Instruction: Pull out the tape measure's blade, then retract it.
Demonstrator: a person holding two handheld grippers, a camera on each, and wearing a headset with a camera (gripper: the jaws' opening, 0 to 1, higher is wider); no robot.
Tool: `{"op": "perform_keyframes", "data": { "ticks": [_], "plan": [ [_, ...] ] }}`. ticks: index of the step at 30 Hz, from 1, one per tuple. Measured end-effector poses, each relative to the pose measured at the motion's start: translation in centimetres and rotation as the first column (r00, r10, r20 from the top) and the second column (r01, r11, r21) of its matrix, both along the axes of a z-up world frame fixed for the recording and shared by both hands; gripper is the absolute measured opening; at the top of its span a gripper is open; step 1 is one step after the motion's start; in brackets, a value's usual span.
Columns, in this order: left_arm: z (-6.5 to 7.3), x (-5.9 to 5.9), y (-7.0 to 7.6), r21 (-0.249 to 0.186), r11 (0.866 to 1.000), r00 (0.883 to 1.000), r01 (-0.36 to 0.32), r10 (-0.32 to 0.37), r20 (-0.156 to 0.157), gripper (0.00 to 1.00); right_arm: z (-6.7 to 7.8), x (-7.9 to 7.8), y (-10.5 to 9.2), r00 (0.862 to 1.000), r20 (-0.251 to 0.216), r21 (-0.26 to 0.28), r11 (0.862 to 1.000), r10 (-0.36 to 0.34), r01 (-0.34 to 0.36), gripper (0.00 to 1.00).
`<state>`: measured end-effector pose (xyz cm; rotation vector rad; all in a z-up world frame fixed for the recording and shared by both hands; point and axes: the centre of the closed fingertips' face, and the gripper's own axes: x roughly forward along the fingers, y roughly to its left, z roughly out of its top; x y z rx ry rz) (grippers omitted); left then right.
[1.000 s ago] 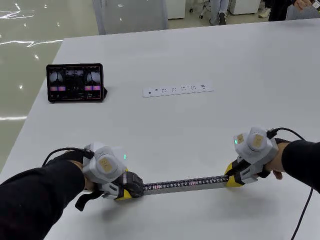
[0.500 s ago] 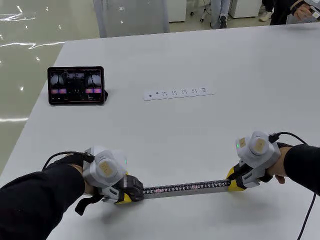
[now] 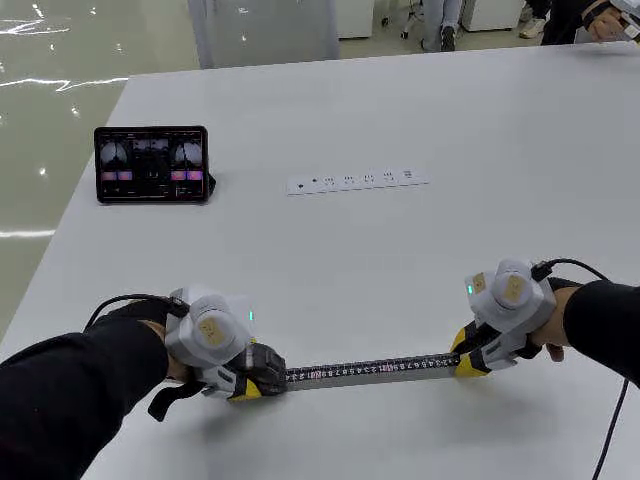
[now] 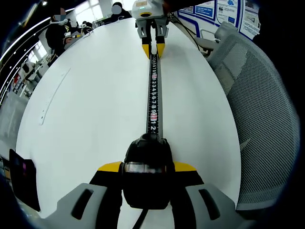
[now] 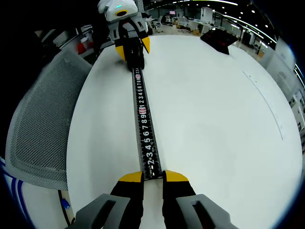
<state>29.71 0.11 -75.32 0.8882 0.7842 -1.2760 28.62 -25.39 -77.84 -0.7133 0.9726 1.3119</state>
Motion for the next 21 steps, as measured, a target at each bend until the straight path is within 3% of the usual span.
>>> {"op": "perform_keyframes", "data": {
  "ticks": [7, 12, 15, 21],
  "plan": [
    [0.04, -0.03, 0.03, 0.0, 1.0, 1.0, -0.004, 0.004, -0.009, 0.34, 0.03, -0.09, 0.01, 1.0, -0.011, -0.012, 1.0, 0.001, -0.001, 0.11],
    [0.29, 0.09, 0.28, -0.005, 1.0, 1.0, -0.016, 0.016, -0.006, 0.34, 0.04, -0.23, 0.07, 0.997, 0.026, -0.027, 0.997, 0.066, -0.066, 0.12],
    [0.35, 0.15, 0.43, -0.017, 1.0, 1.0, -0.021, 0.021, -0.006, 0.34, 0.05, -0.1, 0.04, 0.999, 0.017, -0.032, 0.998, 0.051, -0.05, 0.12],
    [0.52, 0.51, 0.81, -0.022, 0.999, 0.999, -0.044, 0.044, -0.014, 0.39, 0.0, -0.18, 0.07, 0.995, 0.028, -0.071, 0.993, 0.099, -0.096, 0.12]
  ]
}}
